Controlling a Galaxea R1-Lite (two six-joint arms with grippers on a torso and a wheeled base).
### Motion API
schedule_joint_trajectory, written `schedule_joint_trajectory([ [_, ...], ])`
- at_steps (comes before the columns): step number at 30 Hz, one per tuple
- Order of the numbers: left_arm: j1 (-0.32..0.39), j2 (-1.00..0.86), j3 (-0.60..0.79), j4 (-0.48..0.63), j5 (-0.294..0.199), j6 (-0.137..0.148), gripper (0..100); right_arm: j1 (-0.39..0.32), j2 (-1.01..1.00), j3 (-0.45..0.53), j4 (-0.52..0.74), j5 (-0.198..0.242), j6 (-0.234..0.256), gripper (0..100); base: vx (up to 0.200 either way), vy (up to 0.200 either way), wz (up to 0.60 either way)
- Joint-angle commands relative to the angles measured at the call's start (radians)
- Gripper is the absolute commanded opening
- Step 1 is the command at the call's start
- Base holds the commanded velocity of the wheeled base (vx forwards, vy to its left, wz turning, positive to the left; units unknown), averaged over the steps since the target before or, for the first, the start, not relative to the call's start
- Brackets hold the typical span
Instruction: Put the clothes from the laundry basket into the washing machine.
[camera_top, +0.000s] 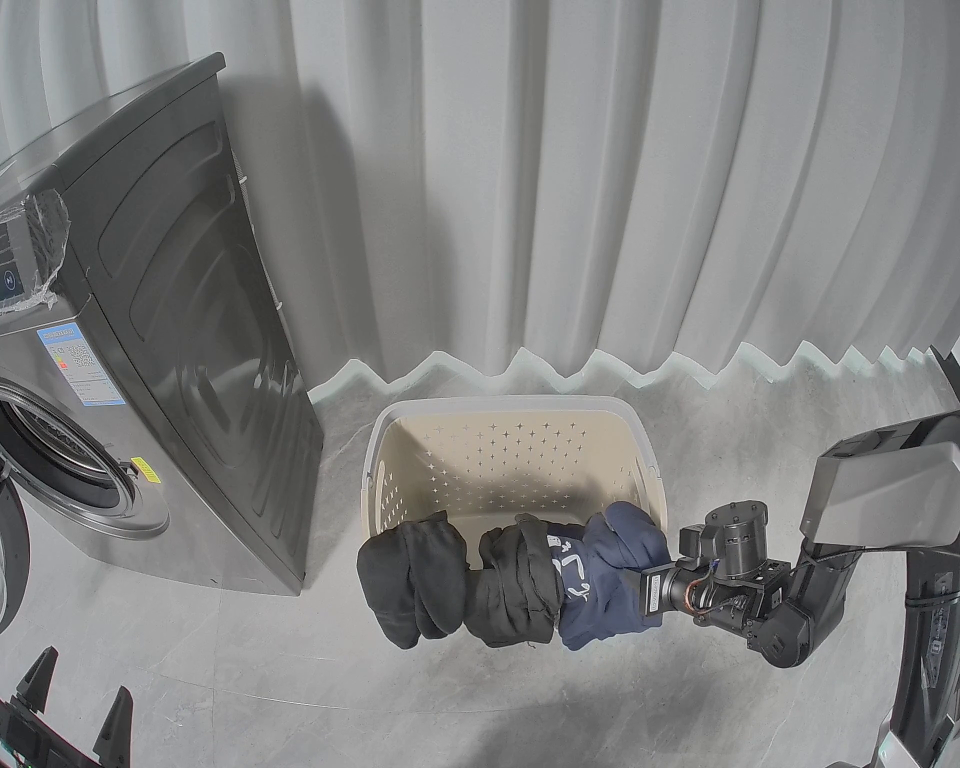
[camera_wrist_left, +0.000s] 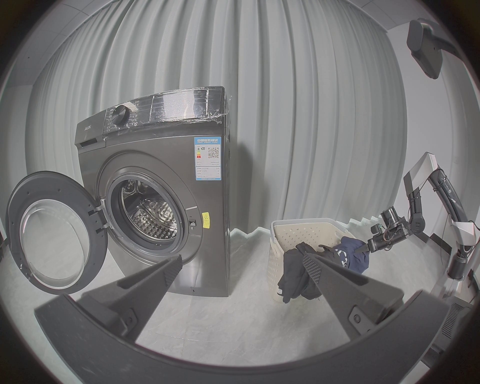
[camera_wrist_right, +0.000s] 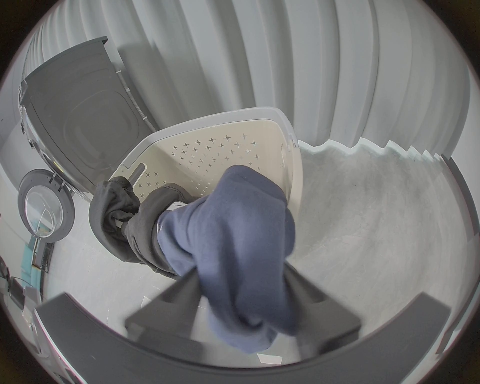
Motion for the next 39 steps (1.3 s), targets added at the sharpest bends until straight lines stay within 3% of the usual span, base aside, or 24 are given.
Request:
schedule_joint_trajectory([
  [1,0.000,-0.017,0.016,0.000,0.000,0.000,100,0.009,-0.012,0.011,-0.003,0.000,0.001,0,0.000,0.000,0.00],
  [9,0.000,-0.017,0.015,0.000,0.000,0.000,100,0.053,-0.102,0.032,-0.004,0.000,0.038,0,0.000,0.000,0.00],
  [20,0.000,-0.017,0.015,0.000,0.000,0.000,100,0.090,-0.303,0.100,-0.064,-0.004,0.040,0,0.000,0.000,0.00],
  [24,0.000,-0.017,0.015,0.000,0.002,0.000,100,0.121,-0.386,0.101,-0.077,-0.038,0.037,0,0.000,0.000,0.00],
  [30,0.000,-0.017,0.015,0.000,0.000,0.000,100,0.141,-0.478,0.094,-0.075,-0.039,0.017,0,0.000,0.000,0.00],
  [35,0.000,-0.017,0.016,0.000,0.000,0.000,100,0.141,-0.539,0.057,-0.072,-0.032,-0.055,0,0.000,0.000,0.00],
  [39,0.000,-0.017,0.015,0.000,0.000,0.000,100,0.162,-0.575,0.060,-0.074,-0.033,-0.075,0,0.000,0.000,0.00],
])
